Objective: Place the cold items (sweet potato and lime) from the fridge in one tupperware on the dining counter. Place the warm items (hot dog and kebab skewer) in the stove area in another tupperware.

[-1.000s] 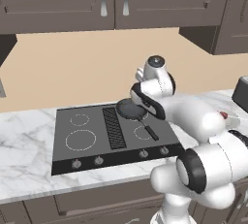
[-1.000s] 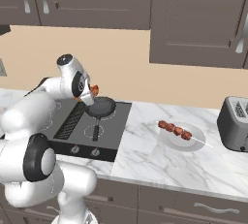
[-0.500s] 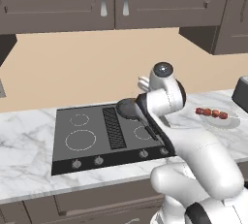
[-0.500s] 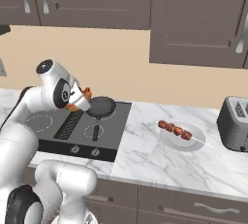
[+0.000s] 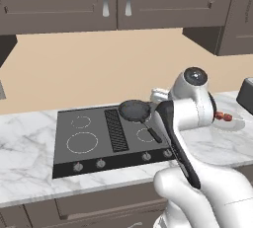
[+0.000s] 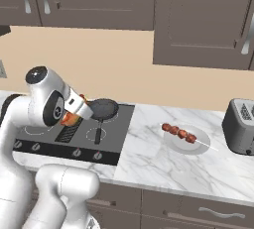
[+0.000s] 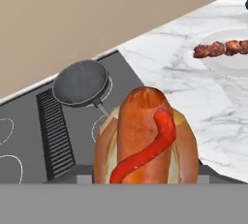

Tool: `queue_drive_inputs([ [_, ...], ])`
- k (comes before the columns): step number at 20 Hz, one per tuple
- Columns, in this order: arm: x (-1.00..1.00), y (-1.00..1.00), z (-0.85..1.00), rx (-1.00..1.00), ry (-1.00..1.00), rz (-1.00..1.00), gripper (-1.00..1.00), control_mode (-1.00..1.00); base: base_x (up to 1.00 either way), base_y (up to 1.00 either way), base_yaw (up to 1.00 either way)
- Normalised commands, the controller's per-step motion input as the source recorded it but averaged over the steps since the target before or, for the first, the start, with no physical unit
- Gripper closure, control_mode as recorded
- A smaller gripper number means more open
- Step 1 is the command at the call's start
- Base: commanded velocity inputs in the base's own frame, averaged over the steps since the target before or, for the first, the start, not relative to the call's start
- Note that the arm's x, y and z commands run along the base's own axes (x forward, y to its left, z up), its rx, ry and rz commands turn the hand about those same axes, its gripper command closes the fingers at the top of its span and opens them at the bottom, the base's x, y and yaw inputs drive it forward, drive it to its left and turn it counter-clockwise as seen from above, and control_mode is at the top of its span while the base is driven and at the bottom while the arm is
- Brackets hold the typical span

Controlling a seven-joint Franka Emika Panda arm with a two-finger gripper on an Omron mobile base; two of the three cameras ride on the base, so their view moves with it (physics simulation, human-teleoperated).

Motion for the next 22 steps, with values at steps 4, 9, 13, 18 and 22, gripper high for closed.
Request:
queue_drive_inputs([
  [4,-0.92,-0.18,0.35,-0.01,0.01,0.31,1.0,-1.0,0.0,0.0,0.0],
  [9,-0.88,-0.16,0.47,-0.01,0.01,0.29,1.0,-1.0,0.0,0.0,0.0],
  [13,-0.87,-0.17,0.49,0.0,0.0,0.2,1.0,-1.0,0.0,0.0,0.0],
  [18,-0.59,-0.04,0.65,-0.11,0.01,0.08,1.0,-1.0,0.0,0.0,0.0],
  [22,-0.58,0.02,0.45,-0.22,0.0,0.0,1.0,-1.0,0.0,0.0,0.0],
])
